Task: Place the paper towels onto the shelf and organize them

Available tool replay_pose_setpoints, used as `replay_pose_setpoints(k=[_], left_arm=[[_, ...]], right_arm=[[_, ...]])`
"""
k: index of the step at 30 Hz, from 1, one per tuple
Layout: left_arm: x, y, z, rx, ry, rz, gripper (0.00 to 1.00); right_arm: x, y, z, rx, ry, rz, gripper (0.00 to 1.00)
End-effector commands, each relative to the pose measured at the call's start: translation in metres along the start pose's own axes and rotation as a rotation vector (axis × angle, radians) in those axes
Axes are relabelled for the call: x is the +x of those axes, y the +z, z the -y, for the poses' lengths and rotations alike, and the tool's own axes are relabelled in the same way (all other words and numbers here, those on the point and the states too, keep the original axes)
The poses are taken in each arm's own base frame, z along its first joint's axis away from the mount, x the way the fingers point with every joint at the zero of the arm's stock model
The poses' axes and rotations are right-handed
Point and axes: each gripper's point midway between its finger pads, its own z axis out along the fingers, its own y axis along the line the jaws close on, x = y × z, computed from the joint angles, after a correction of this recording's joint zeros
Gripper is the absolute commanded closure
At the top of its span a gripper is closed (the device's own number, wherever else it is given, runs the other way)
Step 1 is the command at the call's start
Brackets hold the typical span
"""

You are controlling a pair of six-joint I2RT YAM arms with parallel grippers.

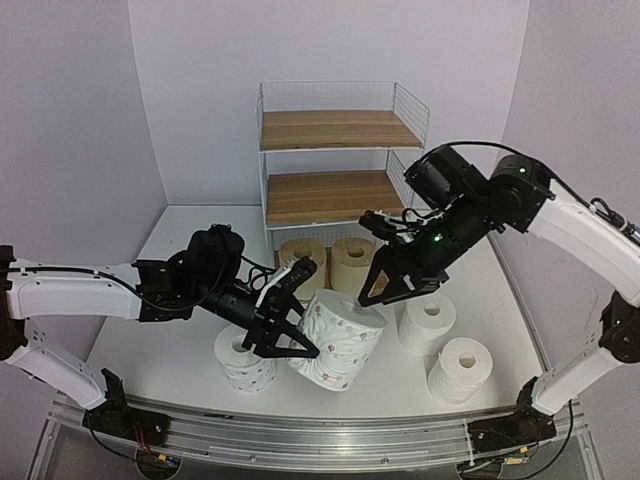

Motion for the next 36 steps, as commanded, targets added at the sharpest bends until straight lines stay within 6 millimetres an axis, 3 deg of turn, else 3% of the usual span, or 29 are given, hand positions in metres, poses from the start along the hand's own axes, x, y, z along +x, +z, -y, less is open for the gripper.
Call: replay_pose_setpoints(k=[1,4,7,10,15,20,25,31,36], left_arm=[[-0.044,-0.015,0.009,-0.037,0.053,0.176,0.76],[-0.051,-0.020,-0.002,-0.118,0.021,0.226,0.78],[-0.061,-0.028,-0.011,-0.194,0.009,0.288,0.78],[-0.076,-0.038,-0.017,-0.252,-0.018,0.359,0.79],[-0.099,-0.058,-0.033,-0.378,-0.079,0.478,0.78],[-0.115,-0.061,-0.057,-0.507,-0.098,0.500,0.78],[-0.141,-0.067,-0.089,-0.674,-0.077,0.560,0.79],[-0.169,-0.069,-0.122,-0.863,-0.046,0.595,0.82],[-0.180,-0.063,-0.144,-1.022,-0.023,0.607,0.81]], right_arm=[[-0.016,-0.045,-0.001,0.062,-0.045,0.206,0.33],[-0.022,-0.062,0.010,0.124,-0.044,0.314,0.25],[-0.024,-0.075,-0.004,0.037,-0.135,0.425,0.19],[-0.020,-0.077,-0.020,-0.080,-0.245,0.492,0.15],[-0.023,-0.072,-0.015,-0.092,-0.292,0.567,0.13],[-0.036,-0.070,0.000,-0.020,-0.265,0.639,0.13],[-0.044,-0.091,0.033,0.114,-0.123,0.785,0.12],[-0.030,-0.118,0.074,0.240,0.026,0.942,0.04],[-0.018,-0.131,0.087,0.265,0.060,1.004,0.04]])
